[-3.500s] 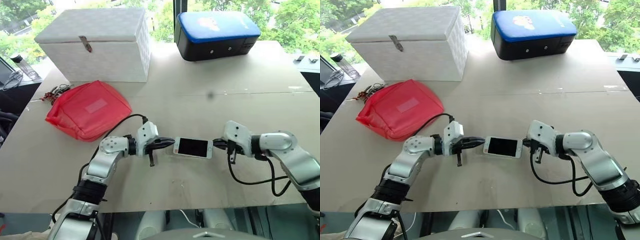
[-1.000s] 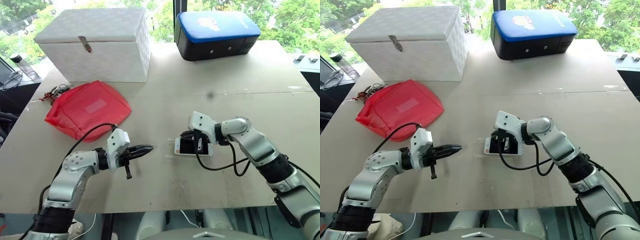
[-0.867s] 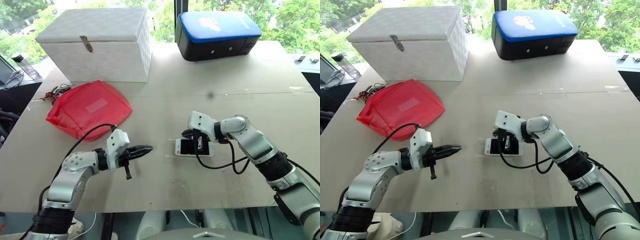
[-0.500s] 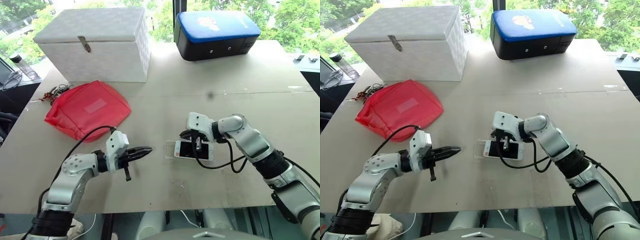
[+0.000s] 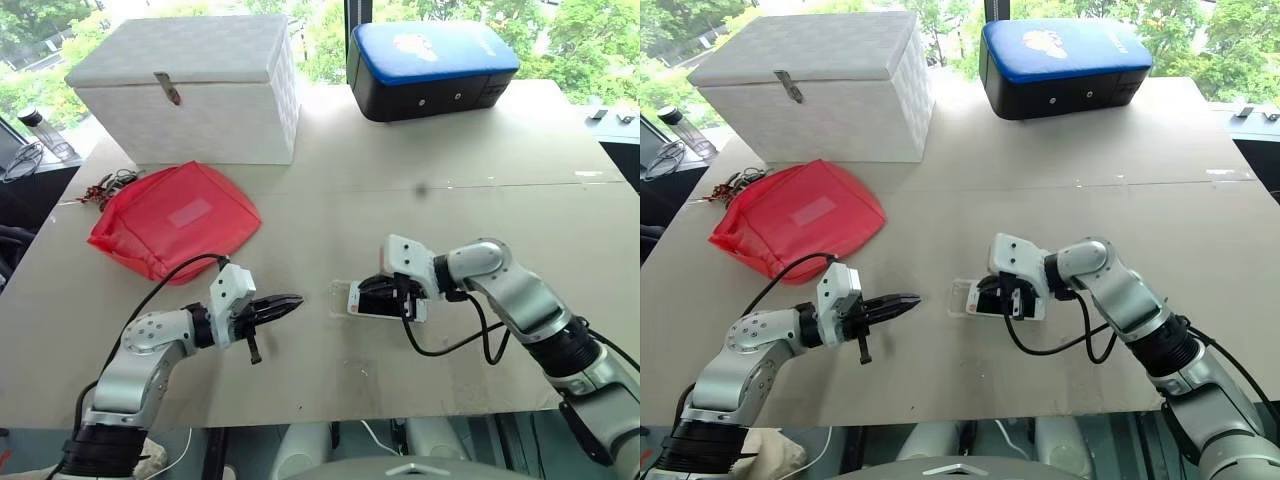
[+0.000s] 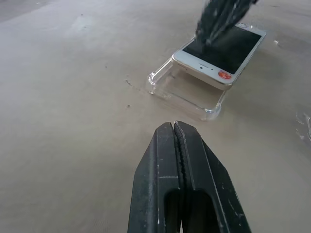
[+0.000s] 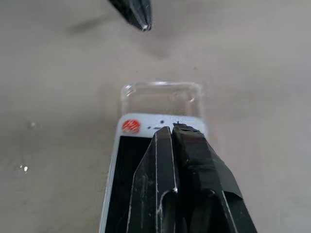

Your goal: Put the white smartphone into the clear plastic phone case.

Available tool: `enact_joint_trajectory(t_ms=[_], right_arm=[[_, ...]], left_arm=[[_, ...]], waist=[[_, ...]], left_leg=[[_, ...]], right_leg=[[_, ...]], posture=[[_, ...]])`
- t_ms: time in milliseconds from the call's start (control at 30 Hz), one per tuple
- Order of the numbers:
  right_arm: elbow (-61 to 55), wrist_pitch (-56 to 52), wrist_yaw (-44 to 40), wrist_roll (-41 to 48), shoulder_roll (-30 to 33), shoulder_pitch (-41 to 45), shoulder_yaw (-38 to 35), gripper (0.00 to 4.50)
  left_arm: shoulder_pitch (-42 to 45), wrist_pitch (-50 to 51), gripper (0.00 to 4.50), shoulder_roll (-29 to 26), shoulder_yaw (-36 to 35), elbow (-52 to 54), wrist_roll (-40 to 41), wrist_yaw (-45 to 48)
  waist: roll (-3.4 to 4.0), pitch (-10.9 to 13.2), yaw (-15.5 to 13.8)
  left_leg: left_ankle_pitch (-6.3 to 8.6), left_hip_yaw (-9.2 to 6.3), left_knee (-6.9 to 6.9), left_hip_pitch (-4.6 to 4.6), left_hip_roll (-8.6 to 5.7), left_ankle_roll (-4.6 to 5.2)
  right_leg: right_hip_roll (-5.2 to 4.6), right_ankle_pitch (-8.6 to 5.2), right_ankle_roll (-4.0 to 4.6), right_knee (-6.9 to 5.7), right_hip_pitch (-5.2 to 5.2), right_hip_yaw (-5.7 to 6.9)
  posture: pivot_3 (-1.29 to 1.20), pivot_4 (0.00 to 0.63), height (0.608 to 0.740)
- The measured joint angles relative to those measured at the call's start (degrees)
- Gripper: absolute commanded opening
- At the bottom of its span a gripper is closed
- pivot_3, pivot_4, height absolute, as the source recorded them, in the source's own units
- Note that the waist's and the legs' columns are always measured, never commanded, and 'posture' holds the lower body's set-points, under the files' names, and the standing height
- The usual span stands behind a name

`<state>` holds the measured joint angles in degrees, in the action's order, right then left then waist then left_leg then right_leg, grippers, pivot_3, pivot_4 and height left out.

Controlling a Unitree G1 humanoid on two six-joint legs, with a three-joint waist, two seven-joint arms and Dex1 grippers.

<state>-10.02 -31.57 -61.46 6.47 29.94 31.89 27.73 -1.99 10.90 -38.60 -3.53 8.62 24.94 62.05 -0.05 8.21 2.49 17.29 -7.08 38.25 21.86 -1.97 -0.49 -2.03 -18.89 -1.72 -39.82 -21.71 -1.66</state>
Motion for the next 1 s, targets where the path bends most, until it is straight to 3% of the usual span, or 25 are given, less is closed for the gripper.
enact_joint_trajectory(t_ms=[533,800,1000], right_arm=[[7.5,12.9,2.0,-6.8,-2.2,0.9,3.0,0.02],[3.2,5.4,0.6,2.1,-2.8,-3.4,-4.6,0.02],[-3.9,2.6,-0.9,4.4,0.6,-4.6,-5.2,0.02]], left_arm=[[0.1,-0.1,0.0,0.0,-0.3,0.0,0.0,0.0],[0.3,-0.2,0.0,0.0,-0.3,-0.1,-0.1,0.0],[1.7,-0.2,0.0,0.0,-0.2,-0.2,-0.1,0.2]], waist=[[-0.1,-0.2,-0.2],[-0.05,0.0,-0.3],[-0.05,0.0,-0.2]], left_leg=[[0.0,-0.01,0.03,-0.16,-0.01,-0.01],[0.0,-0.03,0.03,0.0,-0.01,0.0],[0.0,-0.02,0.03,0.0,-0.01,0.0]], right_leg=[[-0.01,0.0,0.0,-0.01,0.1,0.01],[-0.02,0.0,0.0,0.0,0.02,0.02],[-0.02,0.0,0.0,0.01,0.03,0.02]], posture=[[0.0,0.15,0.74],[0.0,0.15,0.74],[0.0,0.15,0.74]])
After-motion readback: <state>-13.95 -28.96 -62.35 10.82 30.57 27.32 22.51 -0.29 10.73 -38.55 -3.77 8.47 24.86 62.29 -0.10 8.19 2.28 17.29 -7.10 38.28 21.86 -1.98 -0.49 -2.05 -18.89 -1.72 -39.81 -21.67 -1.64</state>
